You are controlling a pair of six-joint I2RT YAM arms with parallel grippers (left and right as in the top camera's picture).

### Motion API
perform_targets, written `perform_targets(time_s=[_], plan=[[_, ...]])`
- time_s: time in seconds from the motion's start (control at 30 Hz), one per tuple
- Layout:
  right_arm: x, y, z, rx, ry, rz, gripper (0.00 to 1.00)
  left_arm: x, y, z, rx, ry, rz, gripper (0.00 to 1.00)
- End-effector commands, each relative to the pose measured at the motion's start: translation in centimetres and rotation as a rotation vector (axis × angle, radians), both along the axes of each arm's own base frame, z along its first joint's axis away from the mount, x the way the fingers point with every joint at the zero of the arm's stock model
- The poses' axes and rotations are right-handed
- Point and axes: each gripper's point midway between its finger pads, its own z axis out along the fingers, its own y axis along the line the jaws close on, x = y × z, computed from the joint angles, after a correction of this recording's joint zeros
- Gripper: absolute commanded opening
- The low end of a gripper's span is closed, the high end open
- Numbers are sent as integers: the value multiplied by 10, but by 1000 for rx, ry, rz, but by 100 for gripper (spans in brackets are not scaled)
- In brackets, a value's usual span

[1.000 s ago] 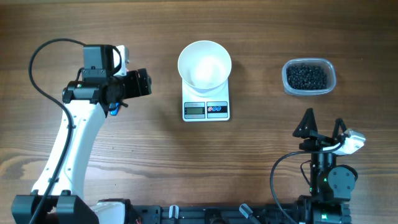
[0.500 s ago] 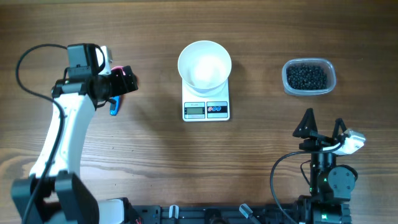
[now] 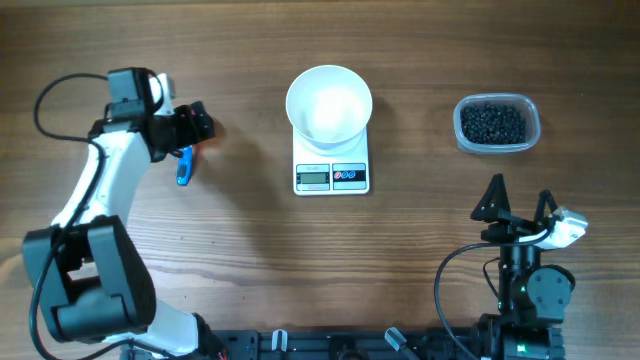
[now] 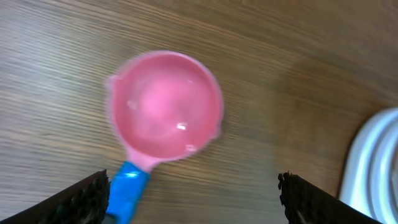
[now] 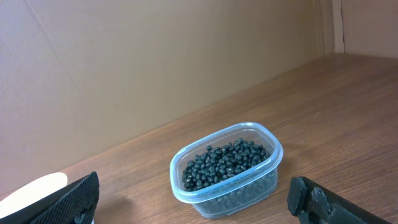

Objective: Scoop item into bowl and weigh 150g on scale
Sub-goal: 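Lower the left gripper over the pink scoop's cup rim, then close the left gripper on the scoop rim and lift it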

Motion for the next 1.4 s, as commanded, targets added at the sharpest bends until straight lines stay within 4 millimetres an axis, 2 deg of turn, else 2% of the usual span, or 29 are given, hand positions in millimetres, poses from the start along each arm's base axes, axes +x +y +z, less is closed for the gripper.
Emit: perform_targets(time_s=[0.0, 0.4, 0.8, 0.9, 1.17, 1.3, 1.37], plan=[[0, 3, 2, 7, -9, 14, 100, 6, 13, 2, -10, -12, 31, 91], [0, 3, 2, 7, -9, 14, 100, 9, 24, -34, -12, 45, 59, 89], [0, 3, 2, 7, -9, 14, 100, 20, 36, -34, 10, 4, 104, 82], [0, 3, 2, 7, -9, 14, 100, 20, 39, -38, 22, 10, 108, 73], [0, 3, 2, 7, -9, 14, 100, 26, 26, -52, 21, 18, 76, 60], [0, 3, 2, 7, -9, 14, 100, 28, 25, -54, 21, 14, 74, 44], [0, 3, 2, 7, -9, 13, 100, 29, 26, -54, 22, 9, 74, 43]])
